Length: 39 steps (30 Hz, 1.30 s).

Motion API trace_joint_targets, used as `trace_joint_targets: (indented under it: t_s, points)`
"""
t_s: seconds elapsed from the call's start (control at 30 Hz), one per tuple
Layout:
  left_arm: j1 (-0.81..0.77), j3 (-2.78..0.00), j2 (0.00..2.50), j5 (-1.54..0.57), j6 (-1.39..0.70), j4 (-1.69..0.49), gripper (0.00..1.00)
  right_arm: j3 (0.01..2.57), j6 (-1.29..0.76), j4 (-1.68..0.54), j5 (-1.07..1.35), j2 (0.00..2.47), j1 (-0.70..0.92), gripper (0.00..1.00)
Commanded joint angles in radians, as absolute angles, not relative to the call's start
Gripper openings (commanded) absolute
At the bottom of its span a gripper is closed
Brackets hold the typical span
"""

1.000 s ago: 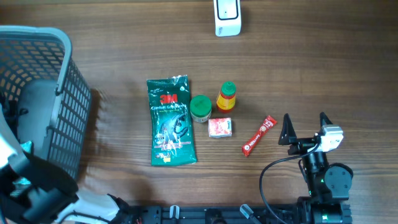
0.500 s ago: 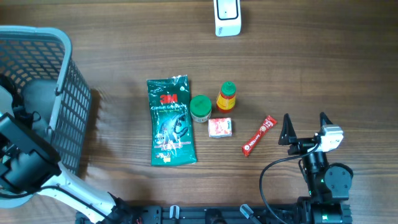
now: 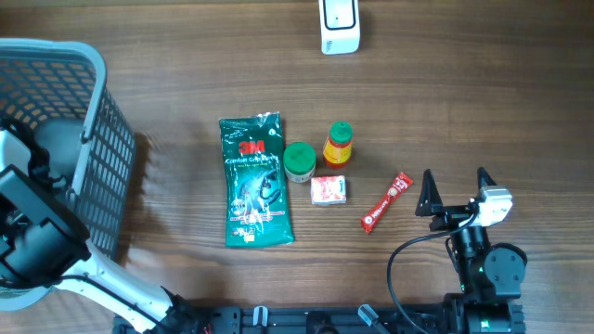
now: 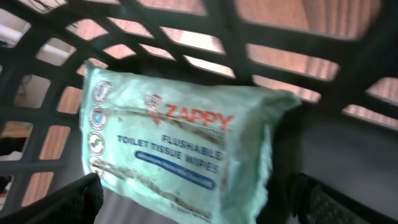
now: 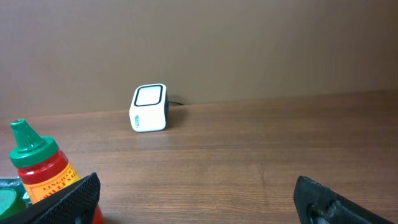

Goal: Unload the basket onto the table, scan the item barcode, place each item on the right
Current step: 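Reach into the basket and grasp the mint-green Zappy wipes pack, then carry the wipes pack out and lay it on the table center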

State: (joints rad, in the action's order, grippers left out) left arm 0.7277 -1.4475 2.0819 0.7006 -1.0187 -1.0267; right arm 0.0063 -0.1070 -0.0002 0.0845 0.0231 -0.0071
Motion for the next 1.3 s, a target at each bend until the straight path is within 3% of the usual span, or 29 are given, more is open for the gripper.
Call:
trace_joint_targets:
  t_s: [0.0,0.03,0.1,0.43,0.73,1.03,1.27]
  points:
    - [0.749,-1.308,2.129,0.645,-1.011,-0.991,0.49,0.006,-0.097,0.002,0.075,0.025,-0.004,1.0]
    - [0.751,-1.291,2.129,0.646,-1.011,-0.986,0.28,0.006,-0.097,0.002,0.075,0.025,-0.004,1.0]
    - [0.752,-1.27,2.129,0.645,-1.011,-0.986,0.04,0.006,-0.097,0.002,0.075,0.025,-0.004,1.0]
    - [0.693,-1.53,2.016,0.583,-1.026,-1.208,0.04,0.006,-0.097,0.002,0.075,0.025,-0.004,1.0]
    - [0.53,-1.857,1.709,0.535,-1.013,-1.317,0.04,0.006,-0.097,0.002,0.075,0.025,-0.004,1.0]
    - [0.089,-1.896,1.361,0.535,-0.973,-1.228,0.04,0.006,-0.097,0.002,0.075,0.025,-0.004,1.0]
    - [-0.336,-1.895,1.37,0.536,-1.01,-1.342,0.04,0.006,-0.097,0.002,0.075,0.025,-0.004,1.0]
